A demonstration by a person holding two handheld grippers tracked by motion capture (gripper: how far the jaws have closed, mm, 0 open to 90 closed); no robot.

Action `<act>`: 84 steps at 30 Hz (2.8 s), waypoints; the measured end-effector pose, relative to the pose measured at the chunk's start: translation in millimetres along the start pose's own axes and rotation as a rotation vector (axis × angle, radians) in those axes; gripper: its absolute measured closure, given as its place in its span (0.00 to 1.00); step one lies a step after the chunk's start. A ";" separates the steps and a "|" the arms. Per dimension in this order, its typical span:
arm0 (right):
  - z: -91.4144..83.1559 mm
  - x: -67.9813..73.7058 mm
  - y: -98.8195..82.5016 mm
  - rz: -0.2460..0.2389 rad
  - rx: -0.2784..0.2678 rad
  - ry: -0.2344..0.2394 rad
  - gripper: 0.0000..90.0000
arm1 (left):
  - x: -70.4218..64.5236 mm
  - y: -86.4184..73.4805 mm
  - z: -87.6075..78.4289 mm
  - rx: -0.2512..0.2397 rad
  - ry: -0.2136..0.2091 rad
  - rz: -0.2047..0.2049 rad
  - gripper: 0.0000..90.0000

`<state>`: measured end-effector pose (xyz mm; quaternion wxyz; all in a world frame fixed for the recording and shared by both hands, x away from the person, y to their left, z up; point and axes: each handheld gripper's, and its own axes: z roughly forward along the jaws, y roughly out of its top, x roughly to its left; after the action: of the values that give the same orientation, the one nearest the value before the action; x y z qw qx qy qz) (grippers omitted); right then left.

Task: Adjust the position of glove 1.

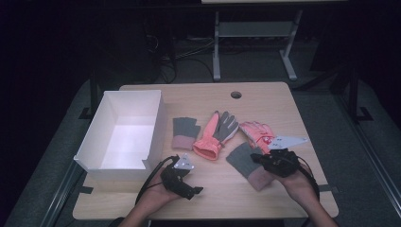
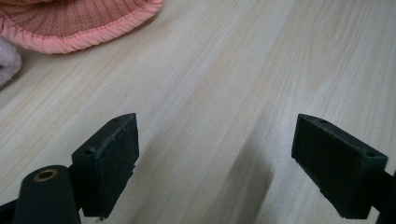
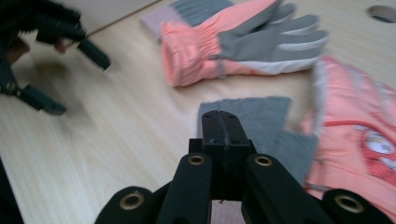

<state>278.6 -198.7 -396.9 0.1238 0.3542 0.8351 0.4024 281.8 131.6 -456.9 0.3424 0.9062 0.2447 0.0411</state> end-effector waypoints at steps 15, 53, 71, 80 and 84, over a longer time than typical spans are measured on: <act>-9.6 -18.9 -41.5 -0.028 0.092 -0.082 1.00 | 0.7 -1.4 -1.5 0.018 -0.001 0.004 0.19; 39.5 29.9 -37.3 -0.166 0.252 0.162 1.00 | 0.8 -1.3 -1.8 0.022 0.000 0.007 0.19; 54.8 -1.1 -26.6 -0.127 0.264 0.028 1.00 | -0.2 -1.4 -1.8 0.004 0.000 0.004 0.19; 44.9 20.5 -36.1 -0.141 0.280 0.124 1.00 | 0.5 -0.8 -3.0 0.020 0.000 0.012 0.19; 47.1 33.4 -35.0 -0.175 0.288 0.159 1.00 | 0.5 -1.0 -2.7 0.019 -0.003 0.002 0.19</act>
<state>260.6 -162.9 -451.2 0.0397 0.2612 0.9189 0.2930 281.2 134.1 -455.5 0.3340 0.9098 0.2435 0.0378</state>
